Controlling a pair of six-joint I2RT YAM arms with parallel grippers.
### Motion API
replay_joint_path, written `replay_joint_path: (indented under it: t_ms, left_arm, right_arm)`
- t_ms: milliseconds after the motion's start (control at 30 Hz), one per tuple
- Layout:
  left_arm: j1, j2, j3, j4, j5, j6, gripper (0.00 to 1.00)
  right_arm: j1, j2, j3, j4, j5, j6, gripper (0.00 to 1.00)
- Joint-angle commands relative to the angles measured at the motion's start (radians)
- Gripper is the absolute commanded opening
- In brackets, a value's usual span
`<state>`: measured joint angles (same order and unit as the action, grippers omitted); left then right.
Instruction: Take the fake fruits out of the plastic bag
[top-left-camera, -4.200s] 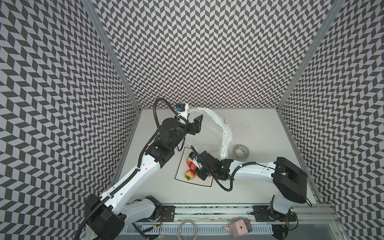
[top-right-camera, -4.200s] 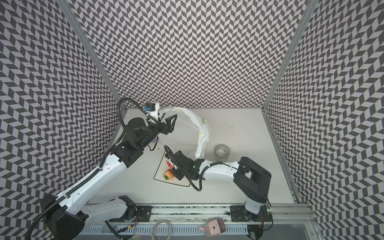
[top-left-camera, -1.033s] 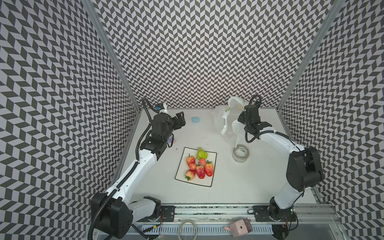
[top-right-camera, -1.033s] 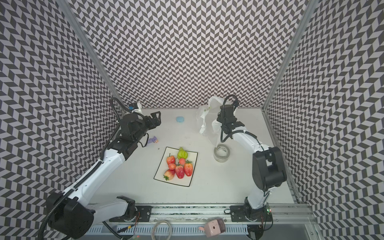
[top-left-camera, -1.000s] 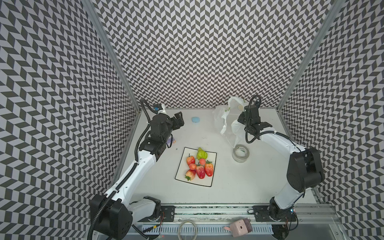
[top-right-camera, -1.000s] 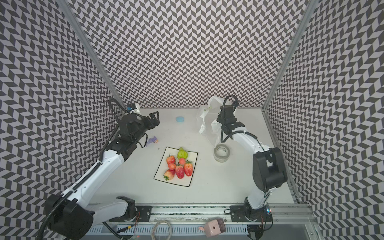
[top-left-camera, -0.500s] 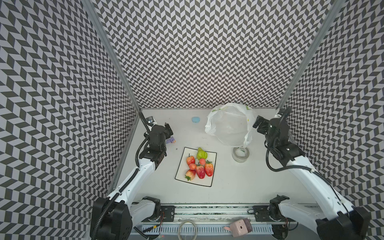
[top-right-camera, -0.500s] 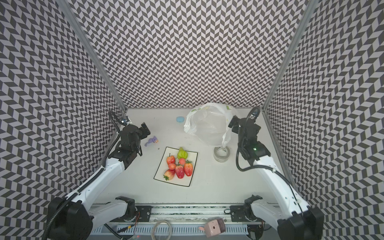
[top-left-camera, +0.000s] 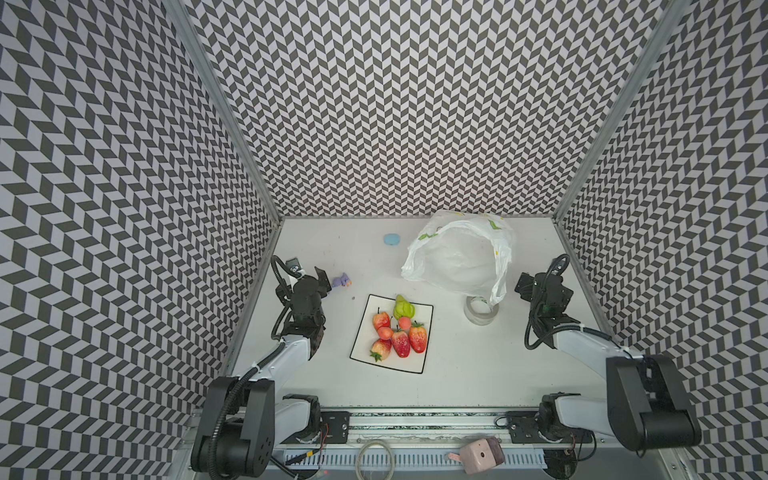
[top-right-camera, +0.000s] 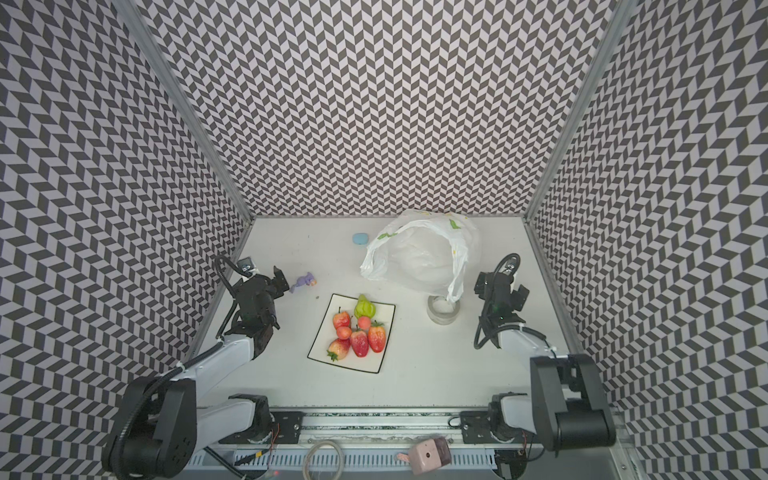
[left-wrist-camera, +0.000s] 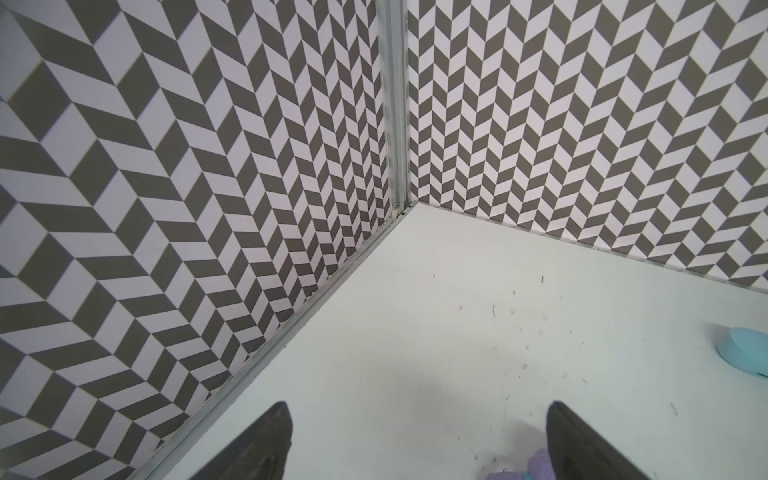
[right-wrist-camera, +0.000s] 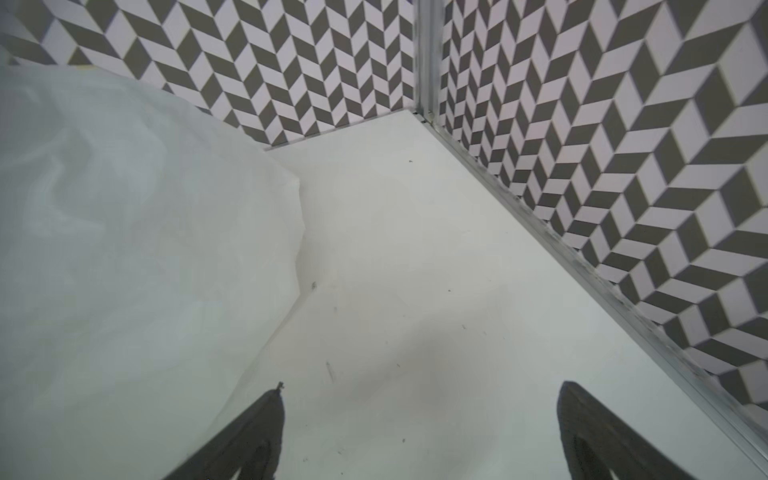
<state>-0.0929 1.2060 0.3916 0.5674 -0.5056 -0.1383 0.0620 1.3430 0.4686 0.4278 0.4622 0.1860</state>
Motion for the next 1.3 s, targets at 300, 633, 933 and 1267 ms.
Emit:
replay_joint_path:
  t_ms: [300, 633, 933, 1267]
  left_arm:
    - [0.002, 0.127, -0.243, 0.654, 0.190, 0.102, 0.96]
    - [0.021, 0.343, -0.192, 0.791, 0.263, 0.133, 1.00]
    - [0.041, 0.353, -0.163, 0.739, 0.238, 0.099, 1.00]
    - [0.049, 0.367, -0.125, 0.673, 0.251, 0.091, 1.00]
  right_arm:
    - [-0.007, 0.182, -0.205, 0.824, -0.224, -0.131, 1.00]
    - [-0.009, 0.194, -0.202, 0.805, -0.245, -0.129, 1.00]
    - [-0.009, 0.192, -0.201, 0.802, -0.244, -0.130, 1.00]
    - [-0.009, 0.190, -0.202, 0.803, -0.244, -0.131, 1.00]
